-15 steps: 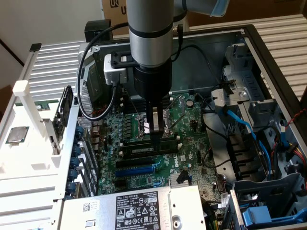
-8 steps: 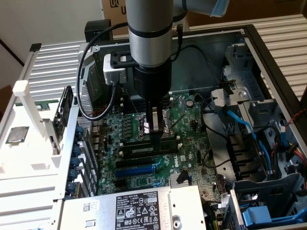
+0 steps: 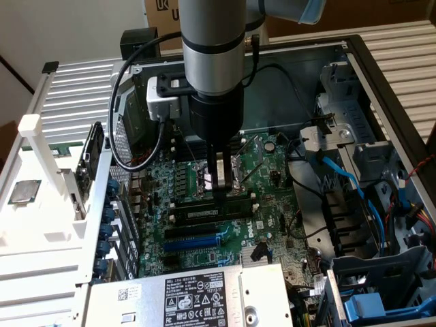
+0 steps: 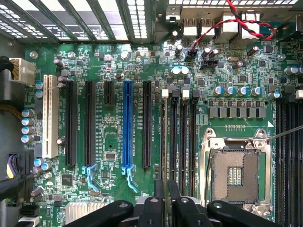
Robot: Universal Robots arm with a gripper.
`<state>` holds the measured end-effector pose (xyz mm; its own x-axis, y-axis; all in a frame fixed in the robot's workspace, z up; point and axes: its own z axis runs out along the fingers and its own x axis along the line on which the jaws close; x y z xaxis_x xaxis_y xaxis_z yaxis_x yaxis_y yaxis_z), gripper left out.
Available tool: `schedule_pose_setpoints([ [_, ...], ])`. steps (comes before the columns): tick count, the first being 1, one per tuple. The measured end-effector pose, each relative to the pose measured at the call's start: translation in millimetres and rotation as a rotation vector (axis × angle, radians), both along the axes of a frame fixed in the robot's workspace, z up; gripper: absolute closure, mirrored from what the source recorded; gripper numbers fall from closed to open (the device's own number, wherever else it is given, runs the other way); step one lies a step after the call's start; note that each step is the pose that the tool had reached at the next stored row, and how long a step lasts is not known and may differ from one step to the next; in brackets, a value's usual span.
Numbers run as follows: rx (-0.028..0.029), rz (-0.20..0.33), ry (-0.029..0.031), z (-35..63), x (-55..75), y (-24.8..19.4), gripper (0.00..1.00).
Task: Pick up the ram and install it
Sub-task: 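Press down the ram until it locks into place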
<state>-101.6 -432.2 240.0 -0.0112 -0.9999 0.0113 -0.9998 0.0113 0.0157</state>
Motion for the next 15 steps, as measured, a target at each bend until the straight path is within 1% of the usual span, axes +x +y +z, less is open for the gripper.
schedule_pose_setpoints([
  [1,0.0,0.0,0.0,0.0,0.0,0.0,0.9],
  [5,-0.0003,-0.001,0.0001,0.1,-0.4,0.2,0.9],
  [7,-0.0054,0.0,0.0,-0.1,-1.4,0.7,0.9],
  [8,-0.0093,0.0,0.0,-0.1,-1.7,2.0,0.9],
  [9,-0.0155,0.0,0.0001,-0.4,-2.0,5.0,0.9],
  [10,-0.0191,0.0,0.0,-0.6,-2.2,6.4,0.9],
  [12,-0.0246,-0.001,0.0,-1.3,-3.4,8.1,0.9],
  [15,-0.0291,0.0,0.0001,-1.8,-5.5,8.2,0.9],
])
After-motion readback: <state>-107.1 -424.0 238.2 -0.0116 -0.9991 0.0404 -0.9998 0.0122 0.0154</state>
